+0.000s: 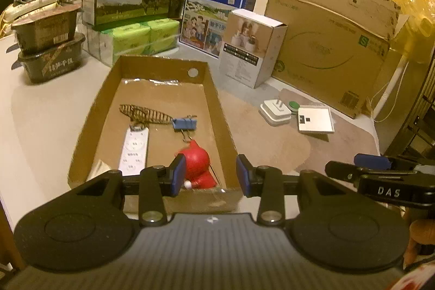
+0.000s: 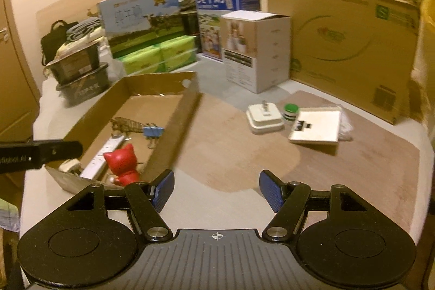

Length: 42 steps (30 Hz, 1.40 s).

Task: Organize rigid objects
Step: 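Move both open grippers back toward the white plate and plug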

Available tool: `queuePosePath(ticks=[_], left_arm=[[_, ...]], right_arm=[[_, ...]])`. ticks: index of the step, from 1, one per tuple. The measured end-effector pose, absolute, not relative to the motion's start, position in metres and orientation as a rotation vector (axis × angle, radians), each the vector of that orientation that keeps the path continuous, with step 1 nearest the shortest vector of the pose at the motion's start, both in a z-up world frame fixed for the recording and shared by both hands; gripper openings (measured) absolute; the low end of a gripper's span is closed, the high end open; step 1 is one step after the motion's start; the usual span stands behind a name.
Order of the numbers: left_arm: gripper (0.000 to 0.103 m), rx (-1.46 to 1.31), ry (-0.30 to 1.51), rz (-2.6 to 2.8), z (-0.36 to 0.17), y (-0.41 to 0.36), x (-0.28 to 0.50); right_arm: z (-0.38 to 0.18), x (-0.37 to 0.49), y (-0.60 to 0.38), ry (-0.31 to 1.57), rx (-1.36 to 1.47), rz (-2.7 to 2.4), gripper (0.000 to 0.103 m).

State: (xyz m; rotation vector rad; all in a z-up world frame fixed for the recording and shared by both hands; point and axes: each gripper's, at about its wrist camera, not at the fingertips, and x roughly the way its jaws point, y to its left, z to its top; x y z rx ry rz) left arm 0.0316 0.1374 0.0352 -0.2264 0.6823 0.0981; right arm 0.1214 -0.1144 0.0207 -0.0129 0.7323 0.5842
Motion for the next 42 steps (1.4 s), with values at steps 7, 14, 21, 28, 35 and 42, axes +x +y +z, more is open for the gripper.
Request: queuePosePath(ticks=[7,14,21,28,35,42], left_arm=[[0.039,-0.225,0.693,0.078,0.031,0.118,0.031],[0.054,-0.207,0.693,0.044,0.029,0.096,0.04],[0.07,-0.182,0.69,0.01,0.03,0.077,0.052],[0.076,-0.147,0.693,-0.022,0.031,0.062,0.071],[0.076,-0.114,0.7,-0.062,0.027,0.052,0.098],[0.076,-0.094,0.713,-0.079,0.017,0.051,0.135]], right_arm=[[0.018,0.122,-0.141,0.743,0.007,0.531,0.069],[0.017,0.126,-0.167,0.746,0.023,0.478,0.069],[0.016,0.13,-0.189,0.747,0.04,0.431,0.07],[0.014,0.138,-0.205,0.749,0.054,0.393,0.07],[0.009,0.152,-0.215,0.756,0.065,0.368,0.071],[-0.001,0.178,-0.219,0.76,0.063,0.351,0.071]])
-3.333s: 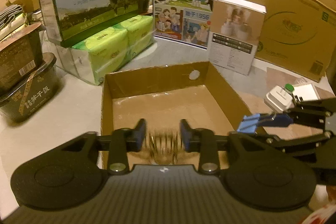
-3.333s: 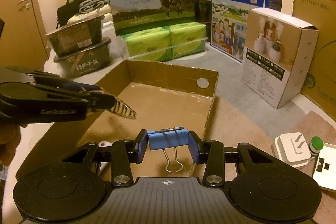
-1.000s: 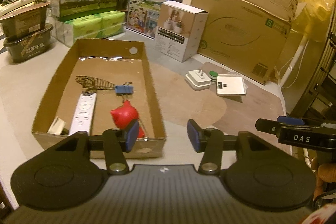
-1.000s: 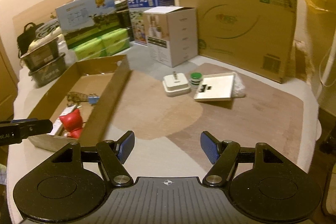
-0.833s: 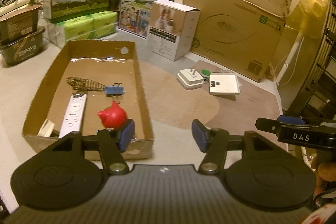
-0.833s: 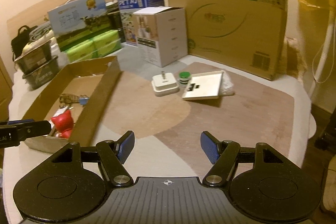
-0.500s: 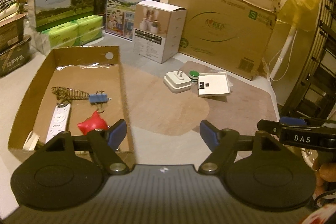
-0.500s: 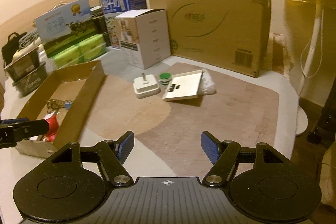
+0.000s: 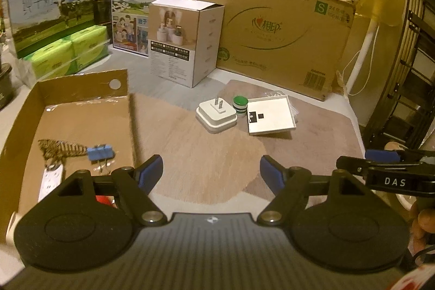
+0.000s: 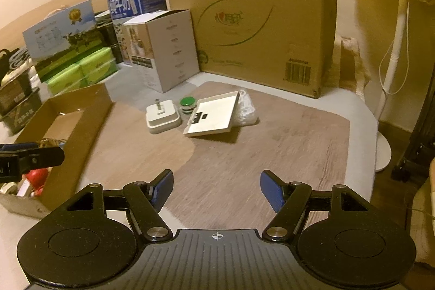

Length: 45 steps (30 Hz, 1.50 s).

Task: Organize rigid objects
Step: 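Move both open grippers back toward the white plate and plug, then grasp the white square switch plate by its edge with the right gripper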

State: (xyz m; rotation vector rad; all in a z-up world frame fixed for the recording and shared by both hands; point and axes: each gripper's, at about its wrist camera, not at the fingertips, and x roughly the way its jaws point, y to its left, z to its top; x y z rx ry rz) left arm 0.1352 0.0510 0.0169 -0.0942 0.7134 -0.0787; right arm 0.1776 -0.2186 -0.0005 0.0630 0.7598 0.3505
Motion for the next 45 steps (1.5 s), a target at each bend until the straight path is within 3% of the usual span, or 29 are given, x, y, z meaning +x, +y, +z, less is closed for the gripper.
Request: queuePosePath(ticks=[18,24,27,30,32,38,45], left_arm=[[0.076,-0.005,0.759,-0.142,-0.014,0.043,0.237],[0.076,0.002,0.769,-0.156,-0.024,0.04,0.261],[0.076,0.003,0.775,-0.159,-0.029,0.039,0.267],[0.076,0.003,0.78,-0.163,-0.032,0.038,0.27],[0.076,-0.001,0.781,-0.166,-0.033,0.037,0.27],[0.076,-0.003,0.786,-0.173,-0.033,0.032,0.263],[0.076,-0.013,0.787,-0.173,-0.032,0.027,0.252]], right_arm=[[-0.044,0.281,-0.199,0.771,0.065,0.367,0.069],[-0.058,0.309,-0.189,0.78,0.049,0.367,0.054],[-0.065,0.318,-0.186,0.796,0.044,0.361,0.041],[-0.069,0.322,-0.185,0.804,0.051,0.356,0.027],[-0.069,0.322,-0.187,0.806,0.063,0.359,0.011],[-0.063,0.309,-0.201,0.815,0.08,0.344,0.004],[-0.059,0.281,-0.228,0.827,0.053,0.327,0.007]])
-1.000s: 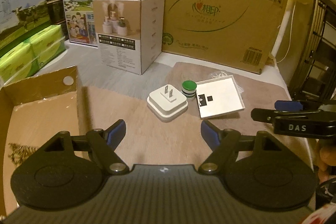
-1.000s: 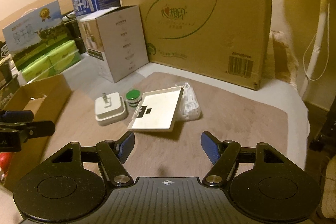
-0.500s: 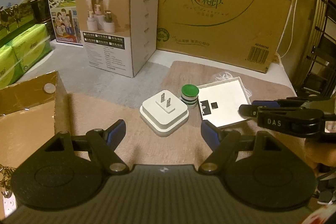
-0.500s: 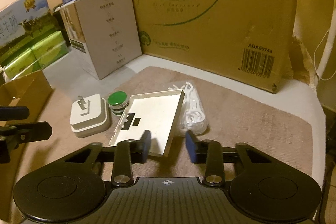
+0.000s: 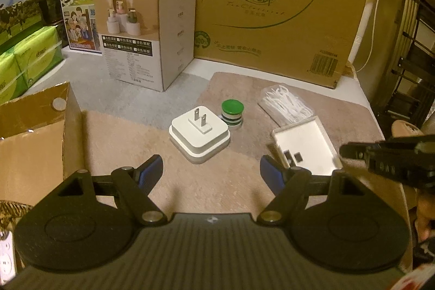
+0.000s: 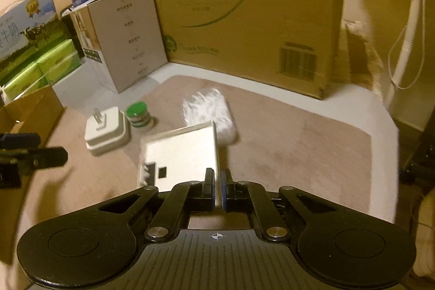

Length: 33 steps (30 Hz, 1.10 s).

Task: Organize rigid objects
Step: 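Grasp the white square switch plate by its edge with the right gripper, then grasp the white power plug with the left gripper while the right gripper holds the plate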

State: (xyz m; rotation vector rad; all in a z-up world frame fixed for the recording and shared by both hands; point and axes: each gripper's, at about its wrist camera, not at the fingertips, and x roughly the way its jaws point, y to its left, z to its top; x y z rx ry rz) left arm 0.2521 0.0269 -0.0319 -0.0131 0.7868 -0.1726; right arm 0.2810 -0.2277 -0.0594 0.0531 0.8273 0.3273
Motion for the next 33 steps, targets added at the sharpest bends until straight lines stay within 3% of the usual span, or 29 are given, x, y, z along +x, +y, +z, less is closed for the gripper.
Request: queuePosePath(ticks=[1,2,4,24,26,33], left_arm=[[0.076,-0.016,0.787,-0.171,-0.032,0.027,0.251],[0.076,-0.016,0.787,-0.169,-0.032,0.027,0.25],[0.076,-0.02,0.787,-0.164,-0.031,0.028,0.249],[0.076,-0.026,0.786,-0.169,-0.034,0.026,0.261],[0.076,-0.023,0.787,-0.168,-0.035,0.026,0.261],[0.076,0.002,0.791,-0.174,-0.035,0.02,0.266]], right_arm=[[-0.06,0.277,-0.228,0.82,0.045,0.336,0.017],[-0.06,0.272,-0.228,0.808,0.042,0.345,0.05],[-0.062,0.264,-0.227,0.778,0.055,0.361,0.095],[-0.104,0.294,-0.18,0.774,-0.067,0.394,0.095],[-0.103,0.294,-0.179,0.768,-0.068,0.396,0.087],[-0.096,0.287,-0.187,0.768,-0.038,0.391,0.087]])
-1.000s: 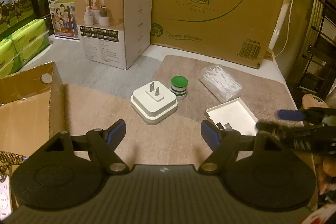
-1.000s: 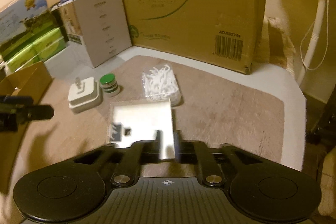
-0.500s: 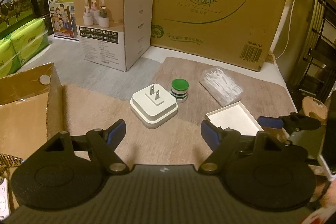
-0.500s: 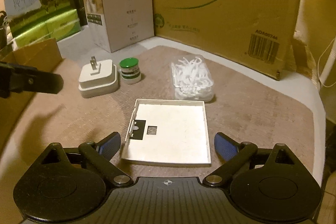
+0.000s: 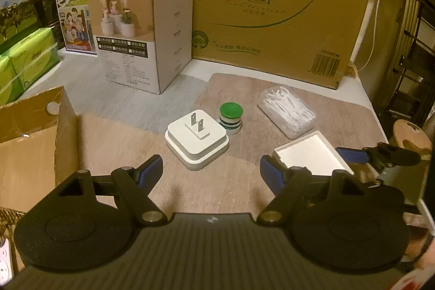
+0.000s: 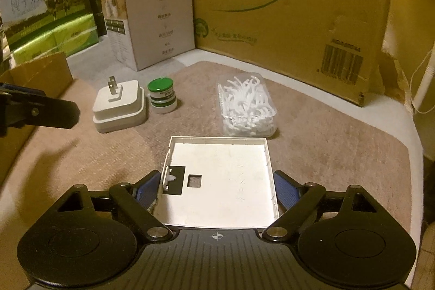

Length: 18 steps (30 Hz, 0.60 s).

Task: Organize rigid objects
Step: 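Grasp the white power plug with the left gripper while the right gripper holds the plate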

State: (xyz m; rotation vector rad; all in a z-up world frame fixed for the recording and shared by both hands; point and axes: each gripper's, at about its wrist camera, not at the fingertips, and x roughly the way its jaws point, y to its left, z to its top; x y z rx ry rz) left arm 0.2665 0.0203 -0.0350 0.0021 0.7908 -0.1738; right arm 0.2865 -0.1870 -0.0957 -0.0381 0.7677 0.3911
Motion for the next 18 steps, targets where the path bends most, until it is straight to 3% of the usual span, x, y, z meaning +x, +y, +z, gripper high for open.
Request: queuePosePath(ticks=[18], left_arm=[[0.075,0.258,0.905,-0.364,-0.054,0.016,0.346]], right_arm=[[-0.07,0.282,-0.209,0.736,0.0,0.406,0.087]])
